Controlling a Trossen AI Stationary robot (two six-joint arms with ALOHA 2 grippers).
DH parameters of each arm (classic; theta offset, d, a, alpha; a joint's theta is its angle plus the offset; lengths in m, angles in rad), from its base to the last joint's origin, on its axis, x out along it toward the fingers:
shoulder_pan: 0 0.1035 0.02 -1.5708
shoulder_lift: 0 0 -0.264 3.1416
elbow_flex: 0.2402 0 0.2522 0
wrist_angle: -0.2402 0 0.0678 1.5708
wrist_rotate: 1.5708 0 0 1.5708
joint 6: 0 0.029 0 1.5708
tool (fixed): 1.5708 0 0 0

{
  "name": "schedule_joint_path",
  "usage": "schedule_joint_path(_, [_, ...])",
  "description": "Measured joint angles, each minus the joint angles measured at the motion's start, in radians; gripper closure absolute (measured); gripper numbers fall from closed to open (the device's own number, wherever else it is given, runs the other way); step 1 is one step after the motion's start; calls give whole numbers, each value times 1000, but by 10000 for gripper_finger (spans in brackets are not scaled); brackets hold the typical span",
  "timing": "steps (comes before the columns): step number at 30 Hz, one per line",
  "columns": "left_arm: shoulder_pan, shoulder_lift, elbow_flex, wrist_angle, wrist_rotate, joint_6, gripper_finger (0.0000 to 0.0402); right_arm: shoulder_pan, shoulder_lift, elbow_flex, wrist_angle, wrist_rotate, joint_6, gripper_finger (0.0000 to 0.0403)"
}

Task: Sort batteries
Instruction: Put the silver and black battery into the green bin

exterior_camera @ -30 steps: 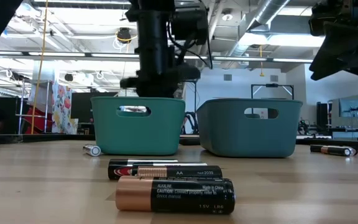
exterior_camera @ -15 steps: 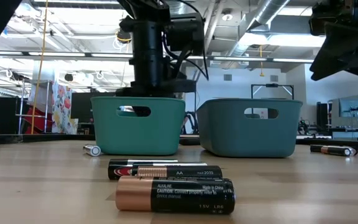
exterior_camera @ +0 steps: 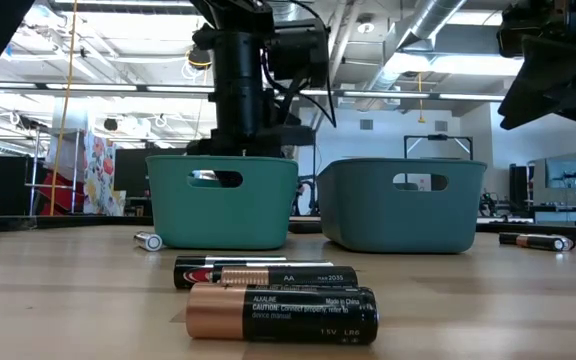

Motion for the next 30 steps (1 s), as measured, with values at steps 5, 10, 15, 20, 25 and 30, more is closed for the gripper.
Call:
schedule_joint_path(5, [-2,-29,47,-12,0,50,309,0,0,0,0,0,0,276])
schedule_joint_path(10, [-27,-125,64,-33,-1,115,309,0,0,0,3,0,1,276])
schedule_joint_path(15, [-98,-260,65,-157,-94,130,308,0,0,0,2,0,1,276])
schedule_joint_path(20, [-216,-378,65,-348,-210,61,308,0,0,0,0,-1,1,276])
schedule_joint_path(25, [-349,-427,65,-474,-306,-93,308,0,0,0,0,-1,3,276])
schedule_joint_path(30, [-479,-431,46,-572,-418,-288,315,0,0,0,0,-1,13,276])
